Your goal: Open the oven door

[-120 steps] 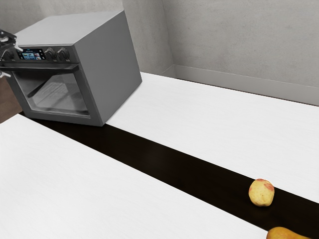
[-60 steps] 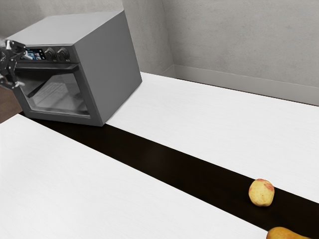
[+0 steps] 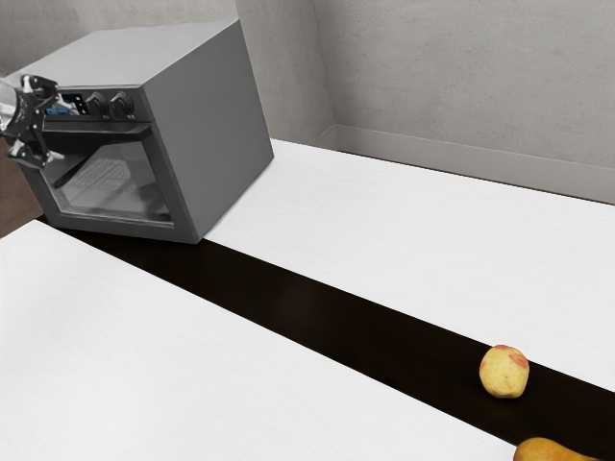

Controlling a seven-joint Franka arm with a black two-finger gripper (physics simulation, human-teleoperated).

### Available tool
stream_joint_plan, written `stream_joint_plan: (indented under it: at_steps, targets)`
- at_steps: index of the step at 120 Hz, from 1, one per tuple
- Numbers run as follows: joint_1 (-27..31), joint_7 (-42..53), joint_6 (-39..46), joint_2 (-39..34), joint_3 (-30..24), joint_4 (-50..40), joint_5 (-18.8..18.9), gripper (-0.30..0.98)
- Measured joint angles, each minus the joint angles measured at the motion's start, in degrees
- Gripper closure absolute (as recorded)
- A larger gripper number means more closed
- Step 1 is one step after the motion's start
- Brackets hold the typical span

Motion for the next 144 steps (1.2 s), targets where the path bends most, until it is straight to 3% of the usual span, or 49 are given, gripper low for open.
stream_joint_plan:
  at_steps: [122,144]
  targets:
    - [-0.7,-5.1,3.2,6.9,0.0,1.7,-0.1,0.0]
    - [-0.7,-5.5,4.7,-1.1,0.1,-10.2,-1.1,0.0]
